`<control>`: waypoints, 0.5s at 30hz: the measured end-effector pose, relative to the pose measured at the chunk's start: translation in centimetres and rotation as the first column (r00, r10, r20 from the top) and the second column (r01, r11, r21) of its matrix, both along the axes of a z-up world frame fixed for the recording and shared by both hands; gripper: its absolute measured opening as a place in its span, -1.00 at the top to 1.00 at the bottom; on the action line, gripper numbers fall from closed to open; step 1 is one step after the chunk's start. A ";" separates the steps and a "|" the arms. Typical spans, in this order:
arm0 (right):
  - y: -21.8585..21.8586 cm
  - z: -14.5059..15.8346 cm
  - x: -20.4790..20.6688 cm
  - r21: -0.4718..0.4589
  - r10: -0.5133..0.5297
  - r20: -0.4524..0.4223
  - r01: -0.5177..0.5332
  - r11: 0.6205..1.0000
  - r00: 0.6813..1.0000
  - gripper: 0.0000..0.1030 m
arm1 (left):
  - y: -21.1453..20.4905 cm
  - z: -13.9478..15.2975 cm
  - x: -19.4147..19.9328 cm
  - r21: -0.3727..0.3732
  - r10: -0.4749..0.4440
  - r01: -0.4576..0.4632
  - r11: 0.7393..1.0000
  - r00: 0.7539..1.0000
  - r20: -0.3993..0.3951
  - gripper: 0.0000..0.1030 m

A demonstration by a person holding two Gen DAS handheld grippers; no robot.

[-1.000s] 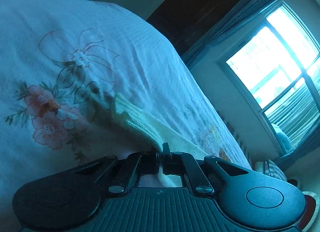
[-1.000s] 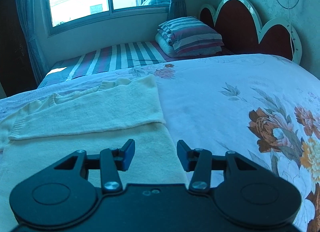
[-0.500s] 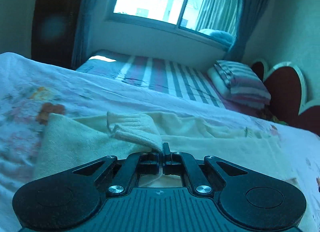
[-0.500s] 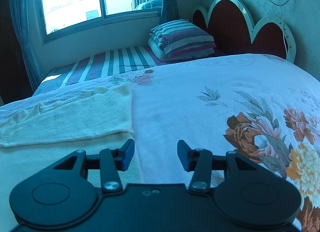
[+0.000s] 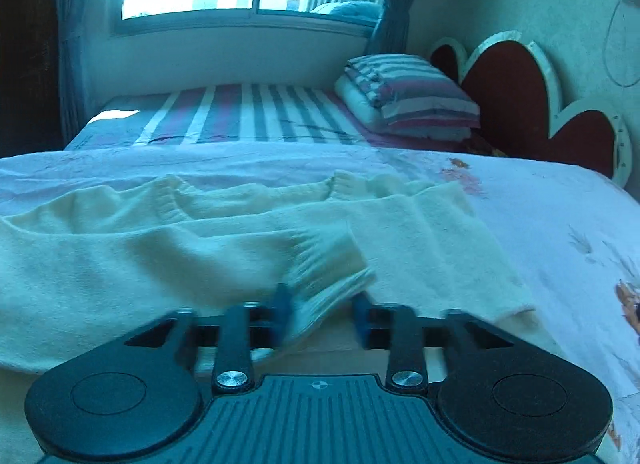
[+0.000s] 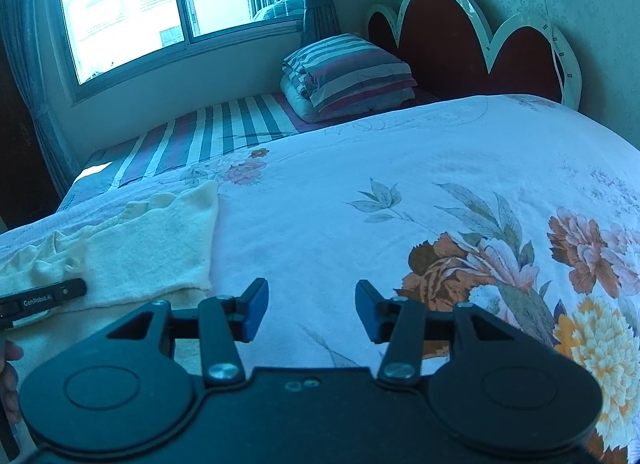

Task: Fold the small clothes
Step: 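Lay the held sleeve across the sweater body with the left gripper and open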

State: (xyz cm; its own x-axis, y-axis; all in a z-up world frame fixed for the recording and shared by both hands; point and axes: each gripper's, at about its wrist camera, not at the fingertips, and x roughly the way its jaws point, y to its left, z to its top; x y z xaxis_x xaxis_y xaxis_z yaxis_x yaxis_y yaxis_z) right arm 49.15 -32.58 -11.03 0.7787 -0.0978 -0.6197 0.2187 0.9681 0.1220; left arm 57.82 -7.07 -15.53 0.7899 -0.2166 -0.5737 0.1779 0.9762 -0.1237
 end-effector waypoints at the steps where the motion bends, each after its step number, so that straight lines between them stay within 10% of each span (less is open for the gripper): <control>1: 0.2 0.1 0.1 0.009 0.009 0.005 -0.009 1.000 1.000 0.06 | -0.1 0.5 -1.0 -0.015 -0.024 0.024 1.000 0.999 0.035 -0.56; 15: 12.3 -3.5 8.1 0.381 0.279 0.038 -0.272 0.884 0.960 0.26 | 17.7 -1.4 -7.7 0.102 0.370 -0.366 0.925 0.929 -0.027 -0.55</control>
State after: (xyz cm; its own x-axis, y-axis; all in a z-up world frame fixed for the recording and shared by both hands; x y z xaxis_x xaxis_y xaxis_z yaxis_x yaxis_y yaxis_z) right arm 57.22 -20.32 -14.56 0.7285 0.3638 -0.5805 -0.0441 0.8705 0.4902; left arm 50.14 10.58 -16.93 0.7770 0.1404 -0.6136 -0.1993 0.9795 -0.0282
